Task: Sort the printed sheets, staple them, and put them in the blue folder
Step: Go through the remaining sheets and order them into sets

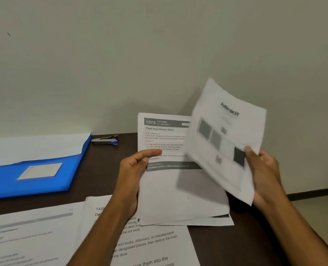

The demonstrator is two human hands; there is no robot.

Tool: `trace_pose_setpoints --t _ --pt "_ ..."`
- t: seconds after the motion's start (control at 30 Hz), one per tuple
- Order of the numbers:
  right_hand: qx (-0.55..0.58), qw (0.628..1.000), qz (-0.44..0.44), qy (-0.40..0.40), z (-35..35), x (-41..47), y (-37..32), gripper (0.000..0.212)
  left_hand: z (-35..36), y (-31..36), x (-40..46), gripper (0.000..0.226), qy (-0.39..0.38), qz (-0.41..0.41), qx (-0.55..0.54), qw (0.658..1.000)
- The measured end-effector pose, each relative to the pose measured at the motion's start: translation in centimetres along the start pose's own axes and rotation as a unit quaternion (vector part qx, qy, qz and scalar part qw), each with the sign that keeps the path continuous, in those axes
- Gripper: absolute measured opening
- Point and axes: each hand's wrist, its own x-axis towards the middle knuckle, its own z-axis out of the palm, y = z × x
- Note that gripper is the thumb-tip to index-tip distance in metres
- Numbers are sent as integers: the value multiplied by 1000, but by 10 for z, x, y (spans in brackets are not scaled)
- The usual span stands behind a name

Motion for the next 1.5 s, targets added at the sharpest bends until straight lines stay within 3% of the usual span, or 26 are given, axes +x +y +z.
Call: trace_pose_setpoints --t 0.13,0.27,0.37,0.47,0.53,0.6,0.67,0.73,0.87,0.97,1.1,1.27,1.37,1.5 --pt "-63 993 -24 -99 27 -20 2 22 0 -2 -1 32 2 -27 -51 998" --pt "-132 974 -59 -173 33 -28 9 24 -1 1 -7 57 -3 -106 -101 989" --pt "-154 963 -63 -214 34 -31 9 24 3 8 -10 32 -37 -103 -53 993" --pt "-156 953 -52 -253 36 -37 2 29 1 10 -10 24 0 -89 -33 996" --pt "-150 962 -48 -222 39 -38 -1 42 0 11 -11 19 -8 -87 -54 995" --pt "-188 969 -91 -133 36 -33 3 49 1 13 -13 23 -21 -95 -91 991" --pt "-276 945 -174 -30 28 -22 9 37 1 15 -14 36 -21 -102 -136 985" --pt "-329 923 -198 6 20 -15 12 24 0 13 -13 29 -23 -109 -164 980" --pt "-246 959 -102 -97 23 -14 11 29 -1 12 -12 21 -4 -112 -178 978" --pt "-237 954 -96 -156 33 -18 9 30 0 14 -13 19 -10 -113 -181 977" --pt "-208 960 -112 -150 37 -19 9 36 -2 12 -12 25 -14 -112 -193 975" --pt "-130 981 -66 -127 31 -22 4 34 -3 9 -10 26 -26 -105 -190 976" --pt "-148 977 -75 -134 29 -22 7 21 -6 7 -8 35 -32 -112 -203 972" --pt "-192 968 -78 -142 31 -22 15 29 -6 6 -6 39 -32 -115 -214 969"
